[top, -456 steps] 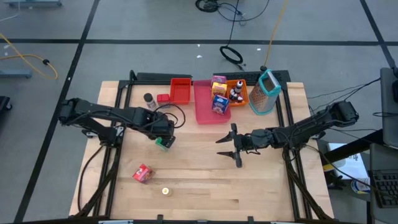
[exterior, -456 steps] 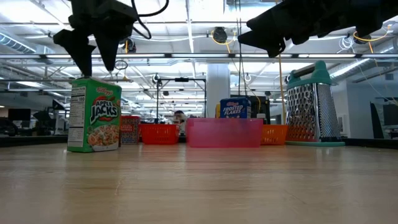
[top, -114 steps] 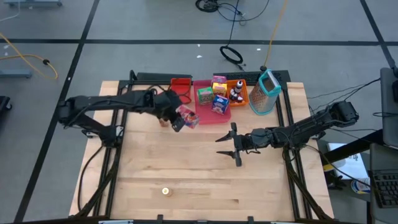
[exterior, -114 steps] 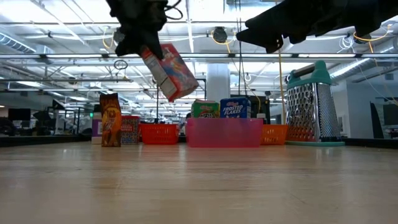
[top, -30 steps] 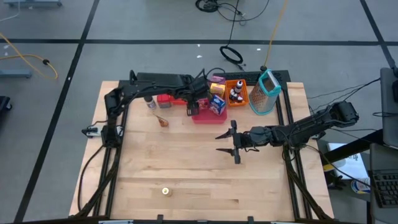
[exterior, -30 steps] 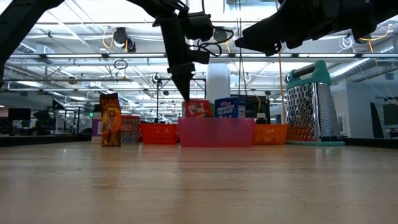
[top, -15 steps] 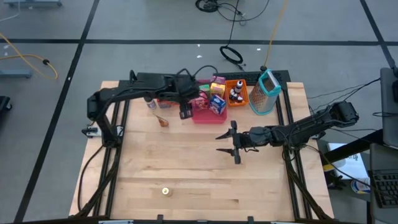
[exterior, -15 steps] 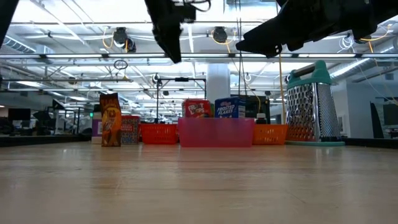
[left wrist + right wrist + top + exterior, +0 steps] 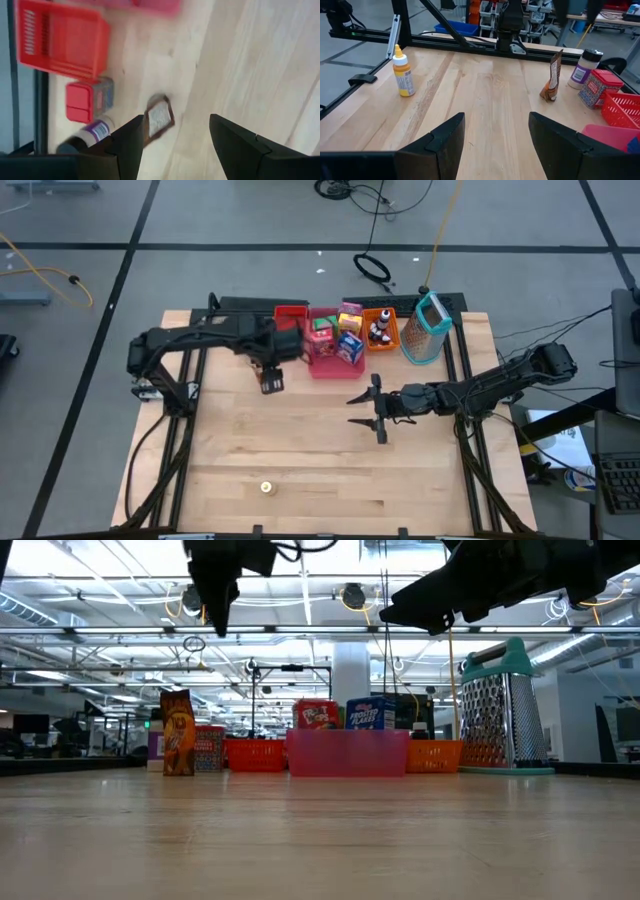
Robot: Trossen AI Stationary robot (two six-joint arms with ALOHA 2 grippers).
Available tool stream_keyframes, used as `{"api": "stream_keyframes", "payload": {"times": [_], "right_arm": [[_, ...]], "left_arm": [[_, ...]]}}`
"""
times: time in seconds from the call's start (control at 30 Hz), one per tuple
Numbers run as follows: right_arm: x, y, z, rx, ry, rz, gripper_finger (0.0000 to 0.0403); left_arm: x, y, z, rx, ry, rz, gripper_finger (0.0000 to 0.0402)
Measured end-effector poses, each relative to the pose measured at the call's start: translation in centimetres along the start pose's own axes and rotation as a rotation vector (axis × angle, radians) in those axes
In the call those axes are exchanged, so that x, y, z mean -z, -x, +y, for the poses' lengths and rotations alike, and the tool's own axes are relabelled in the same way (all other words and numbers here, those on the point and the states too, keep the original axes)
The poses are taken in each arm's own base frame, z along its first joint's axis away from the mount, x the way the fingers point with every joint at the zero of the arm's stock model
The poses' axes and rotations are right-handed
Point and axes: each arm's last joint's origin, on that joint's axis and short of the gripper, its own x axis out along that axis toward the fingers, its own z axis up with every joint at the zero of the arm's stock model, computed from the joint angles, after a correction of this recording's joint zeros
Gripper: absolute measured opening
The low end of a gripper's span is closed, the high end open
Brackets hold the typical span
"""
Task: Pick & Place Kitchen Items
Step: Put the orange seasoning pack into the red bin
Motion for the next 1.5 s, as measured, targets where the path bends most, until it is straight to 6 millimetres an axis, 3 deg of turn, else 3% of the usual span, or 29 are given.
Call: {"api": "stream_keyframes", "payload": {"times": [0.27,0.57,0.97,1.2,1.5], "right_arm": [[0.0,0.0,0.0,0.000,0.000,0.002,0.0212],[0.1,0.0,0.0,0.000,0.001,0.006,0.0212],[0.1,0.0,0.0,0.000,0.003,0.006,0.0212],[0.1,0.0,0.0,0.000,0.004,0.012,0.0212],[0.3,0.0,0.0,-0.001,0.006,0.028,0.0212]], "left_arm": [[1.6,-3.4,-1.4,-0.042,-0.069,0.177,0.0225],[3.6,-6.9,-1.5,-0.145,-0.143,0.335,0.0225],[3.7,-7.1,-1.3,-0.234,-0.191,0.337,0.0225],[3.0,-7.4,-1.4,-0.192,-0.291,0.278,0.0225],[3.8,-8.9,-0.8,-0.146,-0.264,0.333,0.0225]]}}
